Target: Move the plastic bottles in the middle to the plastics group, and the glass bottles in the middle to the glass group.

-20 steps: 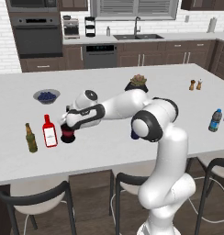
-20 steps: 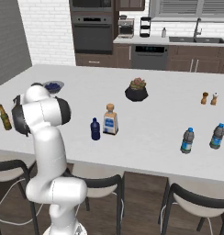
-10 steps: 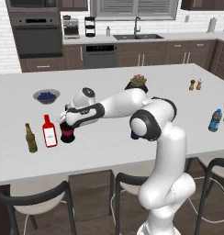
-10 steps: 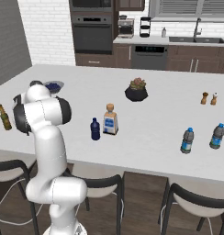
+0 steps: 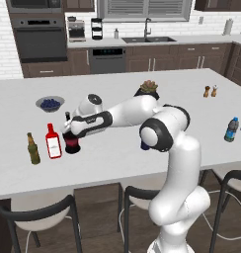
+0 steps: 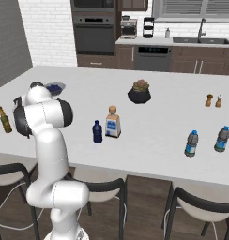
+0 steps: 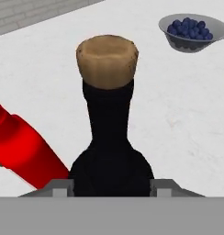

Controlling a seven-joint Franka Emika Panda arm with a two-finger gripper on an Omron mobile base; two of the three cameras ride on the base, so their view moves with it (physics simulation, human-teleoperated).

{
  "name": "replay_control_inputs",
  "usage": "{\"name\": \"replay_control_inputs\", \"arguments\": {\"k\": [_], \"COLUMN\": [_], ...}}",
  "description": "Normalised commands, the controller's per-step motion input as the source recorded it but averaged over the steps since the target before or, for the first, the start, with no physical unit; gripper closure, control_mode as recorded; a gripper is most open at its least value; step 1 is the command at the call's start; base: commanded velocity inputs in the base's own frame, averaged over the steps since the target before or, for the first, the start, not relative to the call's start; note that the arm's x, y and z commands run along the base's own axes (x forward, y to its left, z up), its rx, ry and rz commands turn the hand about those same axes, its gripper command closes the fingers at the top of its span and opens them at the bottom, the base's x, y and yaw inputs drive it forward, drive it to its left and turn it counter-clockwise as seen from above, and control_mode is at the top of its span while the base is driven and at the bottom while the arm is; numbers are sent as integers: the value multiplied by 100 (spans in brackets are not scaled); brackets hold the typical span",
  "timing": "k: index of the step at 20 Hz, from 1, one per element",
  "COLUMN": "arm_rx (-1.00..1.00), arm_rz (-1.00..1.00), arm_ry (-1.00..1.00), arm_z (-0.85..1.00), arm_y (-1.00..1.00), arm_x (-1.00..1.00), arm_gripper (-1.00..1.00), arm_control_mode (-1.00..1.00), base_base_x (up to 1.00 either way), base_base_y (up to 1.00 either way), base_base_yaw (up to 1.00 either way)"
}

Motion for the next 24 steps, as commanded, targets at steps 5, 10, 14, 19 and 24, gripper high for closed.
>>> {"name": "replay_control_inputs", "arguments": {"k": [5, 10, 14, 19, 24], "arm_rx": [0, 0, 4, 7, 2], "arm_rz": [0, 0, -5, -15, -23], "arm_ry": [0, -8, -13, -10, -3], "arm_z": [0, 6, 24, 23, 32], "arm_y": [0, -3, -39, -81, -97], "arm_x": [0, -9, -49, -83, -73], "arm_gripper": [-100, -100, -100, -100, -100], "arm_control_mode": [-100, -100, -100, -100, -100], "base_base_x": [0, 0, 0, 0, 0], "base_base_y": [0, 0, 0, 0, 0], "base_base_yaw": [0, 0, 0, 0, 0]}}
